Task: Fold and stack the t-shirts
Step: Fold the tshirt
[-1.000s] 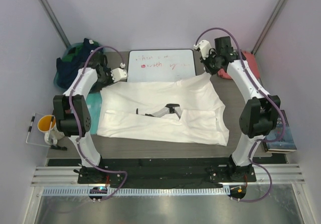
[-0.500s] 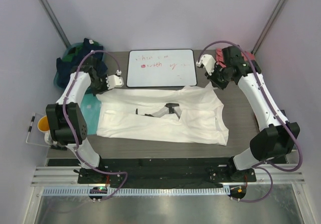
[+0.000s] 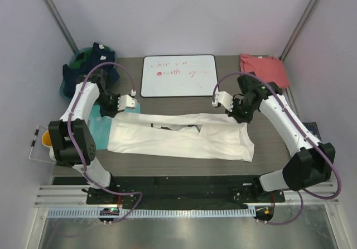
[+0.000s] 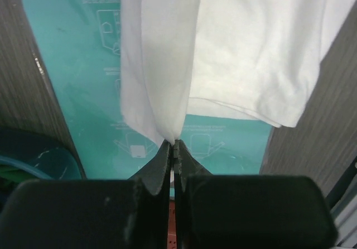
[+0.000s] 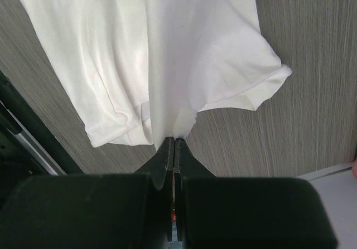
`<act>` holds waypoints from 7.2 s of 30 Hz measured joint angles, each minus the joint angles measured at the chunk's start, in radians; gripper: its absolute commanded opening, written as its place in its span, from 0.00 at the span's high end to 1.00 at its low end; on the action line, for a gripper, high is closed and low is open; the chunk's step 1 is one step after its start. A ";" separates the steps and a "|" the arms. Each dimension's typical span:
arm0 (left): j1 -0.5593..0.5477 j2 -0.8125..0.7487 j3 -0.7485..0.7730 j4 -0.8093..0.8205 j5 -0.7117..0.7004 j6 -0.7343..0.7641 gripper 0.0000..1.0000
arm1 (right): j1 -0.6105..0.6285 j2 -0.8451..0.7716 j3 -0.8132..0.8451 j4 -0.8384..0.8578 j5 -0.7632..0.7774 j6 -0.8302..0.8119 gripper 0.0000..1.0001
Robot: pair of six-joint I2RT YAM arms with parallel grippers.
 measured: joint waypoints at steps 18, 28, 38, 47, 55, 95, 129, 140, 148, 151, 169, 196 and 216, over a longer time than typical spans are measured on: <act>-0.015 -0.007 -0.101 -0.084 -0.032 0.115 0.90 | 0.193 -0.038 -0.132 -0.054 0.014 -0.071 0.99; -0.021 -0.007 -0.158 -0.058 -0.074 0.127 0.85 | 0.297 -0.019 -0.182 -0.073 0.019 -0.079 0.99; -0.021 -0.007 -0.200 -0.012 -0.110 0.145 0.56 | 0.314 -0.020 -0.235 -0.110 0.050 -0.105 0.56; -0.021 0.019 -0.170 0.051 -0.117 0.114 0.55 | 0.316 -0.020 -0.266 -0.114 0.078 -0.112 0.50; -0.027 0.073 -0.125 0.154 -0.103 0.063 0.55 | 0.253 0.073 -0.244 0.091 0.044 -0.020 0.53; -0.114 0.197 -0.155 0.463 -0.207 -0.044 0.58 | 0.187 0.570 0.196 0.050 -0.196 -0.044 0.63; -0.120 0.183 -0.196 0.529 -0.222 -0.065 0.59 | 0.179 0.544 0.183 0.237 -0.067 0.012 0.99; -0.123 0.176 -0.211 0.544 -0.230 -0.063 0.60 | 0.204 0.543 0.131 0.177 -0.100 -0.008 0.99; -0.123 0.176 -0.211 0.544 -0.229 -0.053 0.60 | 0.257 0.521 0.052 0.132 -0.128 -0.013 0.99; -0.125 0.176 -0.211 0.544 -0.230 -0.051 0.60 | 0.285 0.492 0.030 0.119 -0.136 -0.009 0.99; -0.129 0.167 -0.228 0.559 -0.233 -0.031 0.58 | 0.355 0.386 0.009 0.094 -0.158 0.048 0.86; -0.140 0.159 -0.120 0.401 -0.185 -0.027 0.79 | 0.092 0.508 0.006 0.312 0.178 0.090 0.99; -0.172 0.201 -0.097 0.367 -0.172 -0.034 0.79 | 0.047 0.990 0.632 0.715 0.492 0.126 0.99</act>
